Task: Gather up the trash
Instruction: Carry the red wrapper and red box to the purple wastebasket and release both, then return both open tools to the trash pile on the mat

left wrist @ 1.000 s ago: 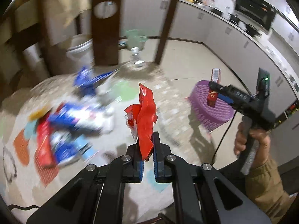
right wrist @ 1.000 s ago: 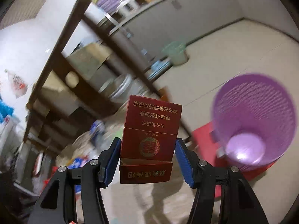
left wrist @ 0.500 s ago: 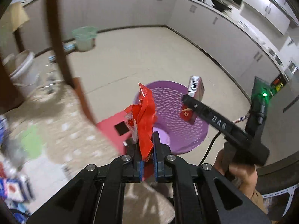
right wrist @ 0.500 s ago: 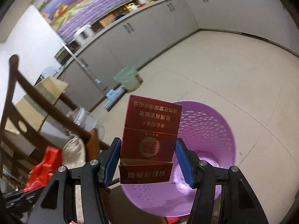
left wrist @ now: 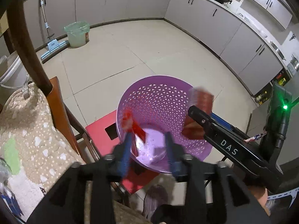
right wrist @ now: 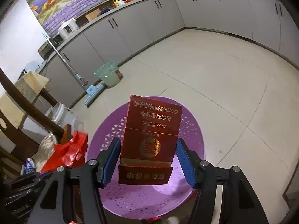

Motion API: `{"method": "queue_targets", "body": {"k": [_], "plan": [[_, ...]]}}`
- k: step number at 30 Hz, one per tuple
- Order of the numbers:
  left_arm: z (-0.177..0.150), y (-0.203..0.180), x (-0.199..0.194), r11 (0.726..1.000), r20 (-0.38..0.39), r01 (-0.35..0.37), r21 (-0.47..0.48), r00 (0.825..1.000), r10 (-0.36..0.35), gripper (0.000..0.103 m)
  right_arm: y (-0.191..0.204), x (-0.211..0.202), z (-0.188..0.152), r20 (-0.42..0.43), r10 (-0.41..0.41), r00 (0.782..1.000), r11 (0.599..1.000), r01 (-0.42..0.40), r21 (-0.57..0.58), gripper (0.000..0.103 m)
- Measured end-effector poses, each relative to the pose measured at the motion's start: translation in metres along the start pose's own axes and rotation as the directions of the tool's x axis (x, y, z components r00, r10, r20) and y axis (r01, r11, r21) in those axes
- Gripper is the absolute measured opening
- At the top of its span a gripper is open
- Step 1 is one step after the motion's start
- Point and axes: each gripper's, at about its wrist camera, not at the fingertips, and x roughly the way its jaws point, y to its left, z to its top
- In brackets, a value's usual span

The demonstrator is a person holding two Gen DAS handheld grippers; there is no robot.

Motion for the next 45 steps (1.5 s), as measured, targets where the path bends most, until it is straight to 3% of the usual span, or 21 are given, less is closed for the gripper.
{"method": "queue_targets", "body": {"k": [3, 11, 21, 26, 32, 35, 39, 43, 45], "plan": [[-0.001, 0.004, -0.009, 1.0, 0.023, 0.007, -0.017, 1.0, -0.006, 0.056, 0.005, 0.002, 0.001, 0.003, -0.006, 1.0, 1.0, 0.006, -0.001, 0.071], [-0.01, 0.006, -0.042, 1.0, 0.067, -0.007, -0.013, 0.998, 0.008, 0.058, 0.009, 0.002, 0.0, 0.021, -0.015, 1.0, 1.0, 0.015, -0.007, 0.072], [-0.048, 0.053, -0.114, 0.988, 0.105, -0.092, -0.125, 0.989, 0.105, 0.06, 0.02, -0.002, -0.003, 0.035, 0.011, 0.999, 1.0, -0.01, -0.027, 0.072], [-0.088, 0.104, -0.159, 0.957, 0.122, -0.16, -0.242, 0.973, 0.194, 0.06, 0.034, -0.006, -0.007, 0.037, 0.045, 0.998, 0.998, -0.043, -0.045, 0.072], [-0.135, 0.158, -0.203, 0.885, 0.117, -0.255, -0.39, 0.939, 0.323, 0.065, 0.066, -0.009, -0.022, 0.042, 0.033, 0.999, 0.997, -0.03, -0.067, 0.073], [-0.151, 0.176, -0.206, 0.854, 0.066, -0.297, -0.427, 0.932, 0.357, 0.065, 0.097, -0.001, -0.032, 0.012, 0.057, 0.998, 0.987, -0.054, -0.152, 0.073], [-0.165, 0.189, -0.198, 0.823, 0.012, -0.307, -0.477, 0.935, 0.356, 0.065, 0.118, 0.027, -0.036, -0.043, -0.002, 0.999, 0.971, -0.008, -0.24, 0.073], [-0.162, 0.182, -0.184, 0.823, -0.023, -0.32, -0.469, 0.936, 0.351, 0.065, 0.115, 0.065, -0.047, -0.202, 0.013, 0.979, 0.975, -0.057, -0.214, 0.068], [-0.157, 0.177, -0.178, 0.827, -0.032, -0.343, -0.446, 0.929, 0.368, 0.065, 0.119, 0.076, -0.057, -0.25, 0.017, 0.968, 0.968, -0.079, -0.237, 0.058]]}}
